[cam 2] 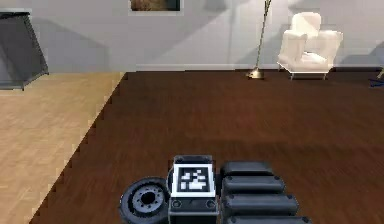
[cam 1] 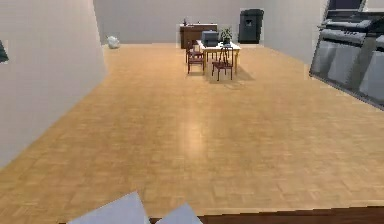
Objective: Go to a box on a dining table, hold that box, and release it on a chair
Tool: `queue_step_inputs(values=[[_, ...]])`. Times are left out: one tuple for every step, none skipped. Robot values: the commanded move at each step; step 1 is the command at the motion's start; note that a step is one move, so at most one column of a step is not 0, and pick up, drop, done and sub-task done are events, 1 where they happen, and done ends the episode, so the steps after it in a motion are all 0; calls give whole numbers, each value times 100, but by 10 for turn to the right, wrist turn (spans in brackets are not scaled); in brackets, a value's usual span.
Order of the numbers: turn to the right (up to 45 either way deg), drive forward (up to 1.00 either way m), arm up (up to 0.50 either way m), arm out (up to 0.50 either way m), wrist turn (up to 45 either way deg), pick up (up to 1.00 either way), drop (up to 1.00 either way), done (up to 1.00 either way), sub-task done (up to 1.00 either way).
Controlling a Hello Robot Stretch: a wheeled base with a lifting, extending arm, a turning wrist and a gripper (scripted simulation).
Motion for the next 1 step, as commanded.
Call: queue_step_inputs(values=[[0, 100, 0, 0, 0, 0, 0, 0, 0]])
